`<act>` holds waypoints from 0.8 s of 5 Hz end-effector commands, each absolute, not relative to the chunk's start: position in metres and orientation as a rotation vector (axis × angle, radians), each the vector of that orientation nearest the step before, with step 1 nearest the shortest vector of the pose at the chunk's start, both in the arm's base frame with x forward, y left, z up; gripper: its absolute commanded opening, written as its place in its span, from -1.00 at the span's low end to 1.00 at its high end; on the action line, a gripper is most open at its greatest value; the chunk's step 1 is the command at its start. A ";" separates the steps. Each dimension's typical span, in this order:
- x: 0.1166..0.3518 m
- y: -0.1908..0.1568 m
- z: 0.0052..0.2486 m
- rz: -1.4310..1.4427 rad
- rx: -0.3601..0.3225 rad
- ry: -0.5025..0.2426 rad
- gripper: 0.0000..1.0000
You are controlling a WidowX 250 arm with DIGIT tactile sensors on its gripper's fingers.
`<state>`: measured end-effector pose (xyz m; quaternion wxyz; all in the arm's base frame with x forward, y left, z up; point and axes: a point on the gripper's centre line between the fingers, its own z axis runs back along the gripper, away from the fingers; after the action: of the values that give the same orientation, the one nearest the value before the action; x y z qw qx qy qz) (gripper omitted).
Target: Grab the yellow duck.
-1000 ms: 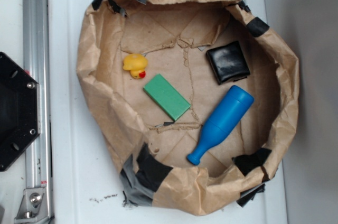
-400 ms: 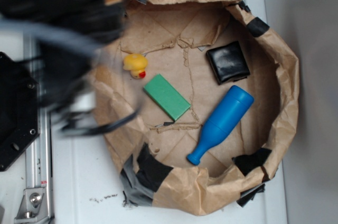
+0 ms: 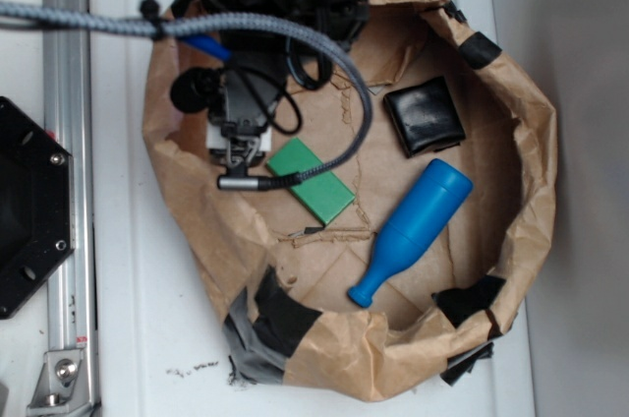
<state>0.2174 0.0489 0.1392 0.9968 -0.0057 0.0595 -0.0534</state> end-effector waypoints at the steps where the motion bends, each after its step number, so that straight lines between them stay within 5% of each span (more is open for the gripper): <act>1: 0.219 0.049 0.144 -0.105 -0.004 0.086 1.00; 2: 0.219 0.049 0.144 -0.105 -0.004 0.086 1.00; 4: 0.236 0.040 0.105 -0.197 0.018 0.072 1.00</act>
<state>0.2339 0.0400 0.0999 0.9939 0.0043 0.0515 -0.0977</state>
